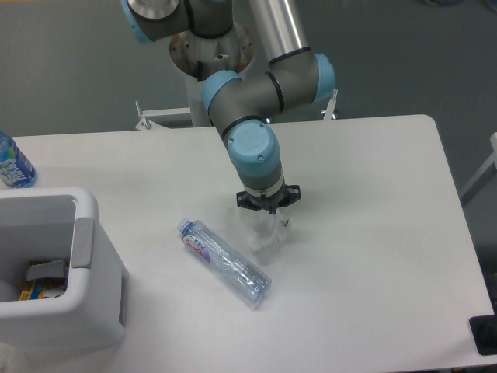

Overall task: Place the trash in the trash can
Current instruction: 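Close the gripper on the wrapper and lift it, then carry the wrapper over the white trash bin and release it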

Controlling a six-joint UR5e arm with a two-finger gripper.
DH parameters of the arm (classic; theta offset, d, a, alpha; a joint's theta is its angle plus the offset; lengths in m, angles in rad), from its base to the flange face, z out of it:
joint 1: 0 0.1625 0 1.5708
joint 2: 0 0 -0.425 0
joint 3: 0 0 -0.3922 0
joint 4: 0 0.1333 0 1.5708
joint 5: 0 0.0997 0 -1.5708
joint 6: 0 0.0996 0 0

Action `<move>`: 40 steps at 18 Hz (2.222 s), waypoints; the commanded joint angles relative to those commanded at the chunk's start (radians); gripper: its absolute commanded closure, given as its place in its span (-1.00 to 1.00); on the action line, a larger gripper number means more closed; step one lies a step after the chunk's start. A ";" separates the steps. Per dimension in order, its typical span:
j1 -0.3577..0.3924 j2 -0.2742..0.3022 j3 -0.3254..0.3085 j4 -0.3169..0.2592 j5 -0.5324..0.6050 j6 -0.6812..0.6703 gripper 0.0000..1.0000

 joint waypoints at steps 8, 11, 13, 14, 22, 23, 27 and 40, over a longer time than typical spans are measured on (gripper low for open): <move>0.032 0.051 0.244 0.021 -0.229 -0.256 1.00; -0.007 0.055 0.313 0.021 -0.270 -0.360 1.00; -0.047 0.090 0.342 0.021 -0.270 -0.408 1.00; -0.067 0.103 0.353 0.021 -0.270 -0.434 1.00; -0.297 0.131 0.352 0.071 -0.295 -0.489 1.00; -0.313 0.131 0.356 0.072 -0.295 -0.492 1.00; -0.377 0.129 0.375 0.089 -0.296 -0.529 1.00; -0.489 0.068 0.362 0.094 -0.308 -0.529 -0.74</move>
